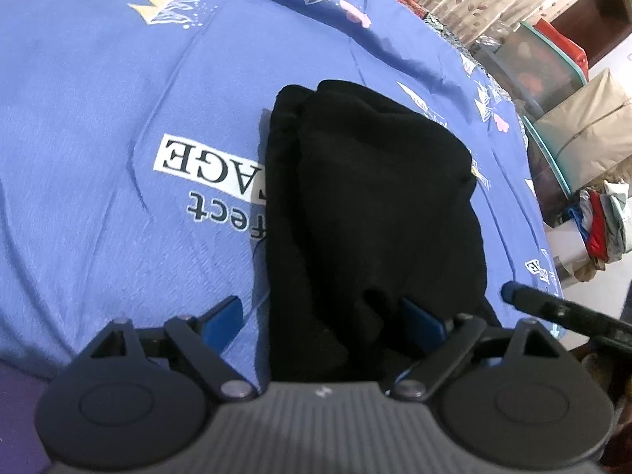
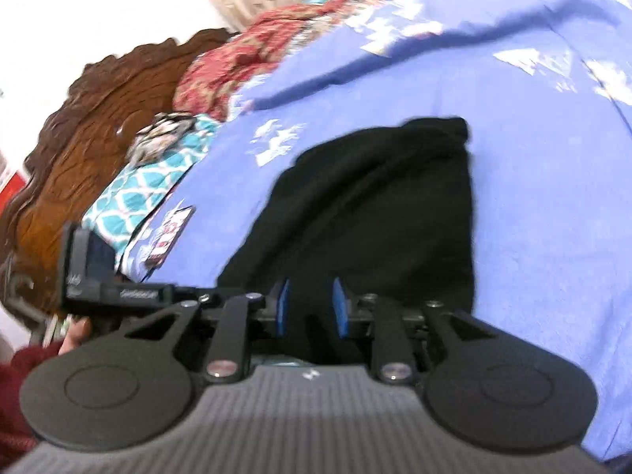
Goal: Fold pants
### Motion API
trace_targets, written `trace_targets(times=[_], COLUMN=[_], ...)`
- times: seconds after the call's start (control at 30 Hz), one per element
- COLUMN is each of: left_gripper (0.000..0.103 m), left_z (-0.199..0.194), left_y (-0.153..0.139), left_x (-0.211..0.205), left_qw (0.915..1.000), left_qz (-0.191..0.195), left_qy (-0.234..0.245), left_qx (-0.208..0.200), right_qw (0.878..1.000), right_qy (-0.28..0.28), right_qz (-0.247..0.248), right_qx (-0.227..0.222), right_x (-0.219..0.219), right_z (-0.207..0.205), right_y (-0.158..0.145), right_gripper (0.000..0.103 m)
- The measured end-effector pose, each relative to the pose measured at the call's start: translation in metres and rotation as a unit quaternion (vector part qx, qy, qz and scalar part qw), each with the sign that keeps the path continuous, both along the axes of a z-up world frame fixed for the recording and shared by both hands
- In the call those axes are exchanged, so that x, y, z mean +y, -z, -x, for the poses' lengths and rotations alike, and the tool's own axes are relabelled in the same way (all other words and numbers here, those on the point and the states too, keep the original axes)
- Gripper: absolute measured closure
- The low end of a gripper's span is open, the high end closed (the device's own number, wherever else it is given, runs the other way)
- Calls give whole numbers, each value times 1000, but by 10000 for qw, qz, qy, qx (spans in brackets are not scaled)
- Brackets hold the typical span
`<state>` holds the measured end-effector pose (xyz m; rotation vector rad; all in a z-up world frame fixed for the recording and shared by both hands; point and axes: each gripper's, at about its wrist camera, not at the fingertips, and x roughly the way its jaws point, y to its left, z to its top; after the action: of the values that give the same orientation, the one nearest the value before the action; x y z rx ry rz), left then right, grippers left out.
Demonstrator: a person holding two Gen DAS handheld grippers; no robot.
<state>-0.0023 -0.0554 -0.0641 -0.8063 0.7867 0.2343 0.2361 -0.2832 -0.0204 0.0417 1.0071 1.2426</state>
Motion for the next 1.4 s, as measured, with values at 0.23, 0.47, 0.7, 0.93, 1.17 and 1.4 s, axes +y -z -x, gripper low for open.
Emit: trace_targets(times=[0.23, 0.47, 0.7, 0.93, 1.17, 1.4], left_gripper=[11, 8, 8, 7, 6, 0], left_z=[-3, -5, -5, -6, -4, 19], left_y=[1, 3, 3, 4, -2, -38], left_x=[-3, -3, -1, -2, 2, 39], left_qw=[9999, 10000, 10000, 10000, 10000, 9968], left_qz=[-96, -64, -33, -39, 38, 33], left_qy=[35, 22, 34, 50, 79, -193], left_qx=[65, 67, 70, 69, -11, -780], right_qw=[9982, 9982, 9983, 9983, 9984, 9991], right_qy=[35, 31, 1, -14, -169, -142], right_qz=[585, 546, 535, 518, 466, -327], right_qx=[115, 228, 240, 257, 275, 231], right_x=[18, 14, 6, 5, -1, -38], right_z=[11, 7, 1, 0, -4, -21], right_y=[43, 42, 41, 42, 36, 1], right_gripper=[76, 76, 76, 75, 67, 35])
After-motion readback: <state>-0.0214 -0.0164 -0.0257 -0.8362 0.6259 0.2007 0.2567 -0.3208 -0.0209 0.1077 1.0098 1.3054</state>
